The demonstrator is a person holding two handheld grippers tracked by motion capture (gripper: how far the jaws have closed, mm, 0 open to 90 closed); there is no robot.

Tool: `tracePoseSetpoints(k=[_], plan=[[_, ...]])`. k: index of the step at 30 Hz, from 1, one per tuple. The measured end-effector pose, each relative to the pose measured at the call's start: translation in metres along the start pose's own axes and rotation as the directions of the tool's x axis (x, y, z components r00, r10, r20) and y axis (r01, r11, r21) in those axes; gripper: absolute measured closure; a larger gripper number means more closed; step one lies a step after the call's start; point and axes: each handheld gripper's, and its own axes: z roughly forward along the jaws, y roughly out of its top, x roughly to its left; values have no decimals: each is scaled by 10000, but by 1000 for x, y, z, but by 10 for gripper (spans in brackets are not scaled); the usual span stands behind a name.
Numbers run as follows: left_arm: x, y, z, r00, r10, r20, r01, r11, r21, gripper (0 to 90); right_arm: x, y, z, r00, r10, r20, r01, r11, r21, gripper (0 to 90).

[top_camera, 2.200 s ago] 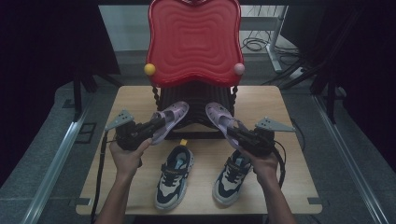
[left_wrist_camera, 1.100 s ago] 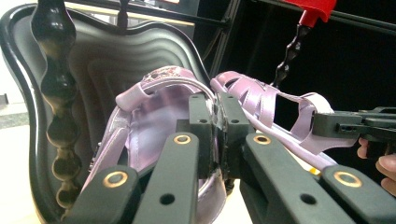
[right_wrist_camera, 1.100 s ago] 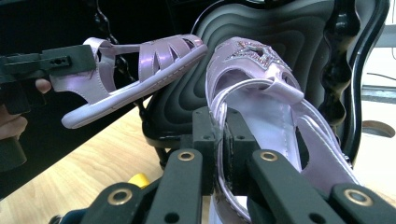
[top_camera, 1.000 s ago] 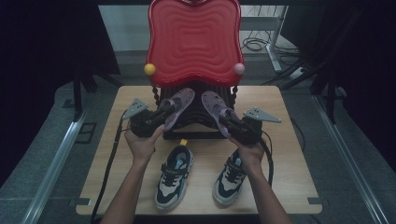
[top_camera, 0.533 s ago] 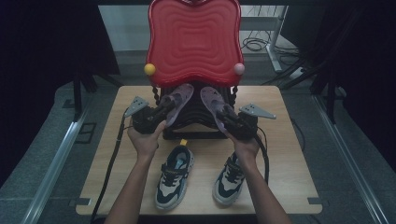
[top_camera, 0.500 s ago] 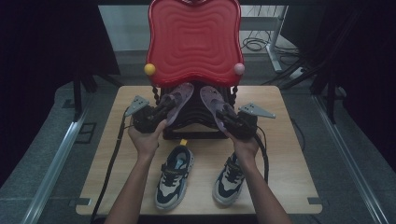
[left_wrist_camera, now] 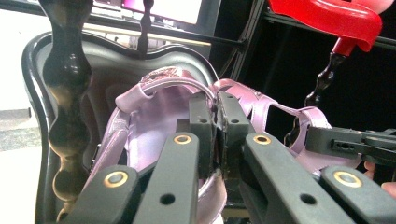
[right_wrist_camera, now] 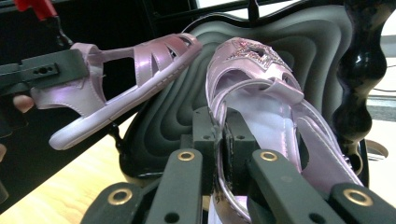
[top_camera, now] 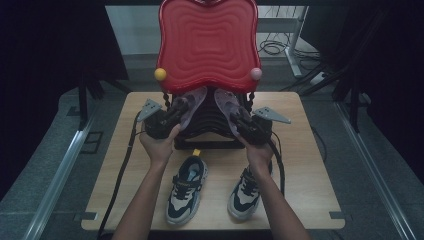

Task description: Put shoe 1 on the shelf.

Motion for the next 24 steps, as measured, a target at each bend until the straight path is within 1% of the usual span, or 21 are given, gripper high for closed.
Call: tracePoseSetpoints(k=[3,5,7,8,9,12,15,18,19,23,24], plan=[[2,0,2,10000,-83,-29,83,9999,-58,866,0,0,3,9999,17,112,-17,10000,-58,856],[1,0,4,10000,-47,-55,47,10000,-74,867,-1,-1,5,9998,29,173,-27,9999,-105,856],[1,0,6,10000,6,-94,-7,10000,-56,866,-1,-1,6,9998,55,190,-53,9999,-124,856],[0,1,7,9999,31,-113,-31,10000,-70,867,-1,-1,9,9995,32,317,-27,9999,-156,856],[-1,1,9,9998,105,-155,-106,9999,-87,867,-1,-1,10,9994,47,351,-41,9998,-184,856],[-1,1,12,9997,159,-205,-161,9998,-119,867,0,0,13,9988,-41,484,51,9998,-210,856],[-3,1,18,9990,334,-290,-337,9994,-102,867,0,1,17,9988,-26,487,42,9995,-315,856],[-2,0,20,9992,306,-262,-311,9994,-159,867,2,2,21,9989,-22,478,38,9994,-332,856],[-1,0,22,9992,286,-280,-291,9994,-181,867,3,3,24,9987,-48,500,64,9994,-330,856],[0,-2,25,9987,326,-403,-334,9992,-197,867,4,5,29,9982,-97,587,120,9992,-391,856],[2,-2,26,9985,306,-452,-319,9990,-297,867,4,6,32,9978,-129,657,159,9988,-453,856]])
